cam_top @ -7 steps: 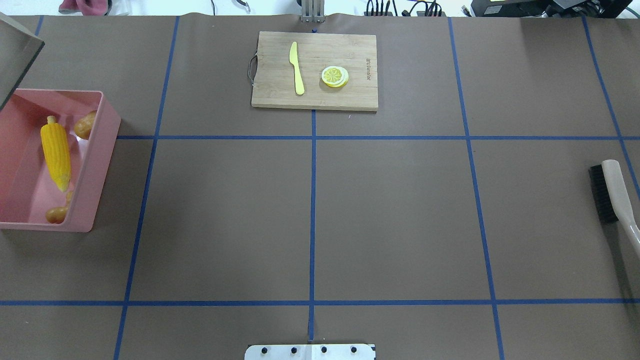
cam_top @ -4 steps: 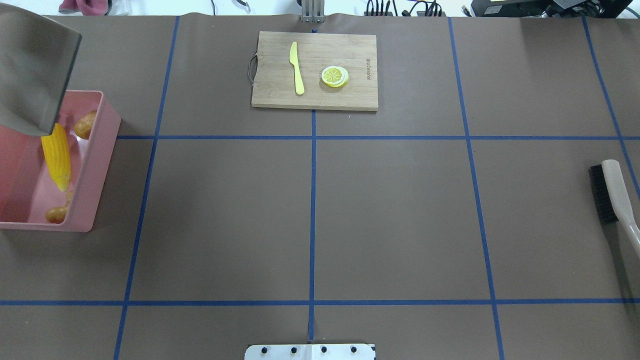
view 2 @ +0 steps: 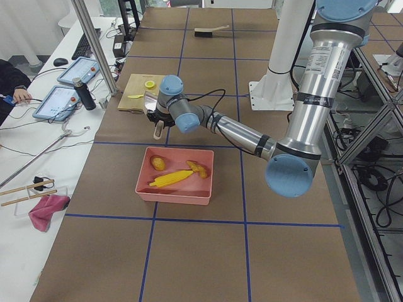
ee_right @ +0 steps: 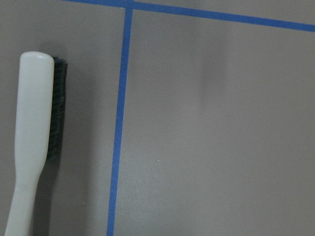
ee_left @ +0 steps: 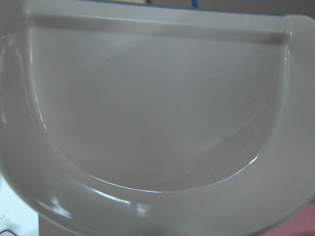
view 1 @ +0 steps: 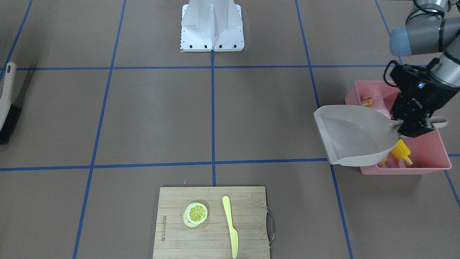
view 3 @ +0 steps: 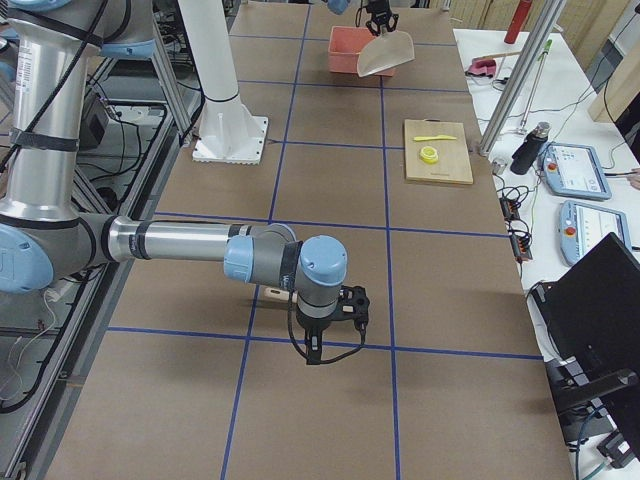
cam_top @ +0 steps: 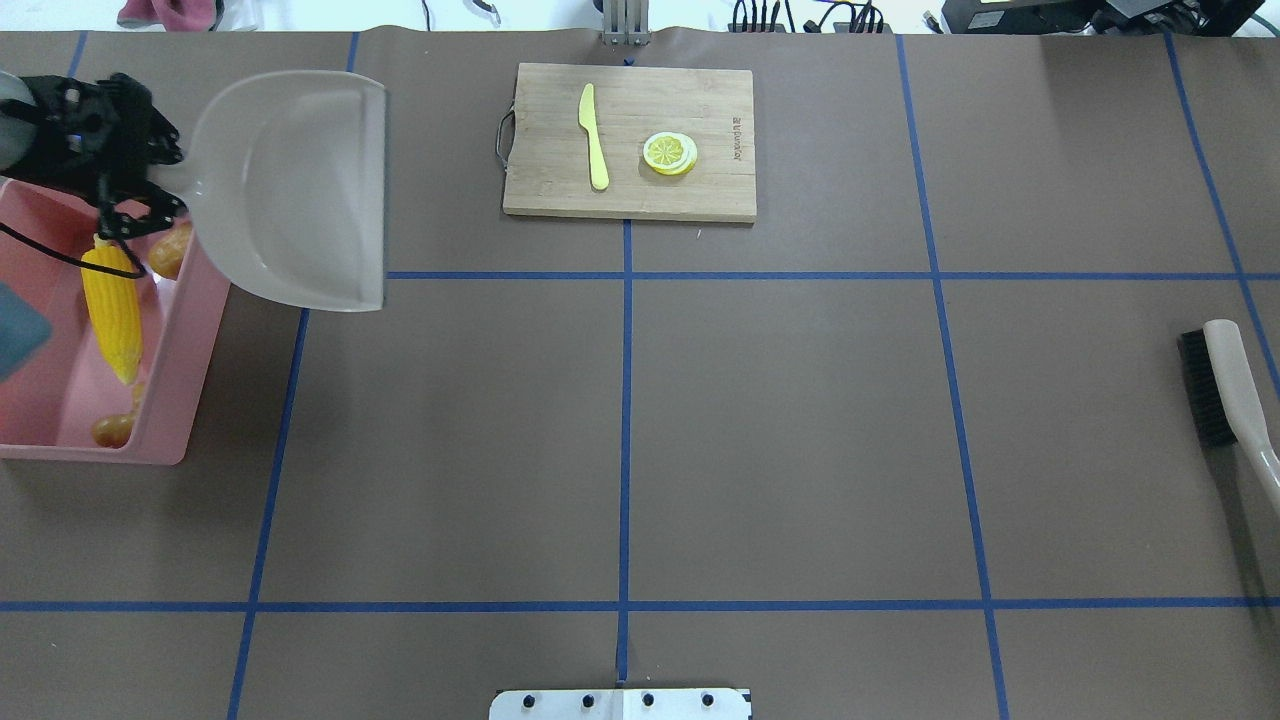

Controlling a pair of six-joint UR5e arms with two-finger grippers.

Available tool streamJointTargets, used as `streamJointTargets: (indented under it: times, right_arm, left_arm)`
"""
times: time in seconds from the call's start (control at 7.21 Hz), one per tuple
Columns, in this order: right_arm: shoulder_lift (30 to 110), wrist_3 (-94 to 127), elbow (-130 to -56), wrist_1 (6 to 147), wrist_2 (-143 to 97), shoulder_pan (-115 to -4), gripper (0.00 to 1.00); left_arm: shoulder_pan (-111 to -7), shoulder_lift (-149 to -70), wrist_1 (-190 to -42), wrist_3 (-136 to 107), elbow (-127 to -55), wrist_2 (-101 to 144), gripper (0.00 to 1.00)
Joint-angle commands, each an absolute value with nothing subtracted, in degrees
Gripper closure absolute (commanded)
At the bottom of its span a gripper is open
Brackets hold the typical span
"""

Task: Sweep and dump trash into bin
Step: 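Lower the empty dustpan back onto the table with the left gripper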

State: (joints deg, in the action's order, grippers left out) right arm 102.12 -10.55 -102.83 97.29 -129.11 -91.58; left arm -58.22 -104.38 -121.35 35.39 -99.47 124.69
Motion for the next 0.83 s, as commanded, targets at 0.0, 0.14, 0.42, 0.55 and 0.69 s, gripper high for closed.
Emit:
streamJointTargets:
  times: [0.0, 0.14, 0.42, 0.55, 0.69]
  right_arm:
    - [102.1, -10.5, -102.7, 97.3, -129.1, -91.6, 0.00]
    - [102.1, -10.5, -102.7, 97.3, -129.1, -91.6, 0.00]
    - [102.1, -10.6, -102.6, 94.6, -128.9, -91.5, 0.00]
    - [102.4, -10.6, -102.7, 92.0, -128.2, -91.5, 0.00]
    - [102.4, -10.5, -102.7, 91.8, -128.0, -91.5, 0.00]
  left_arm:
    - [-46.9, -107.4, -121.2, 23.8, -99.3, 124.5, 1.00]
    - [-41.8, -108.1, -121.2, 23.1, -97.4, 124.5, 1.00]
    - [-38.3, -111.5, -121.4, 23.5, -92.6, 124.2, 1.00]
    - [-37.6, -113.6, -121.2, 23.1, -92.0, 124.3, 1.00]
    - [-37.3, -114.4, -121.1, 22.4, -92.1, 123.9, 1.00]
